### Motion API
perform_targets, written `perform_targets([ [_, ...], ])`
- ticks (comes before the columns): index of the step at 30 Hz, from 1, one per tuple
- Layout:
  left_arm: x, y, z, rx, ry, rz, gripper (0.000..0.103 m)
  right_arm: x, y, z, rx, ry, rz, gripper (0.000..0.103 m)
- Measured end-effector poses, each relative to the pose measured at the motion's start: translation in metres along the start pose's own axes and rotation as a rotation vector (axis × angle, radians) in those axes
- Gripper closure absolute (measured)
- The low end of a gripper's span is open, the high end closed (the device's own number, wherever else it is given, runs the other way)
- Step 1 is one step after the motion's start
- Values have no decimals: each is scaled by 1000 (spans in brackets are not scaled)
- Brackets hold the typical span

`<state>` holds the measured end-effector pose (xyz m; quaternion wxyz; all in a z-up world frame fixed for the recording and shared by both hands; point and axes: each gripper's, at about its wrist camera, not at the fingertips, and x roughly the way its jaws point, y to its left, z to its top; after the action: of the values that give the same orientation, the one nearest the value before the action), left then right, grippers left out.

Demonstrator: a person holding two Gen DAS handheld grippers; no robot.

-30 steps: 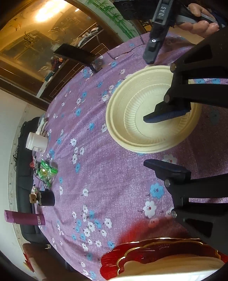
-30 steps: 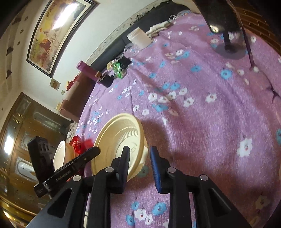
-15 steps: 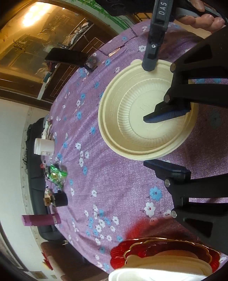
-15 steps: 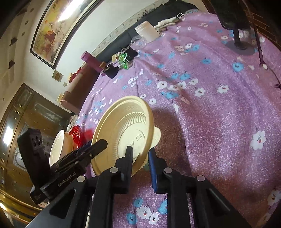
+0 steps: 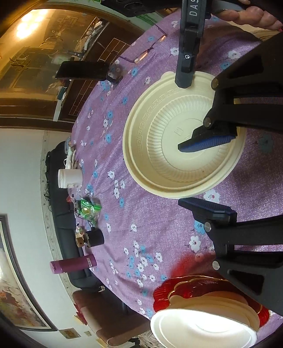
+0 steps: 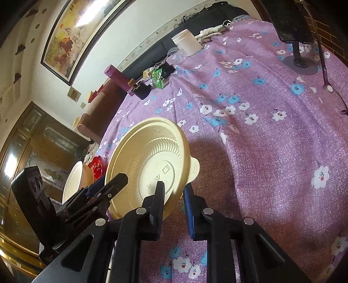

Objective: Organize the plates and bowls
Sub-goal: 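Hold the upright yellow bowl rim with both tools and lift it, then carry the yellow bowl with both tools over the red plate stack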

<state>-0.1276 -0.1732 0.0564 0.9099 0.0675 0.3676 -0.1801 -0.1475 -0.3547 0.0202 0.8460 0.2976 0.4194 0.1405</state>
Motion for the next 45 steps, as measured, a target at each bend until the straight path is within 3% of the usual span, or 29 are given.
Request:
perform_targets([
  [28, -19, 19, 1, -19, -41, 53, 60, 10, 21, 3, -36, 14, 5, 84],
  [33, -52, 40, 7, -50, -105, 101, 52, 12, 53, 11, -87, 38, 52, 84],
  [45, -124, 114, 6, -157, -198, 258, 52, 40, 151, 17, -203, 129, 223, 83],
])
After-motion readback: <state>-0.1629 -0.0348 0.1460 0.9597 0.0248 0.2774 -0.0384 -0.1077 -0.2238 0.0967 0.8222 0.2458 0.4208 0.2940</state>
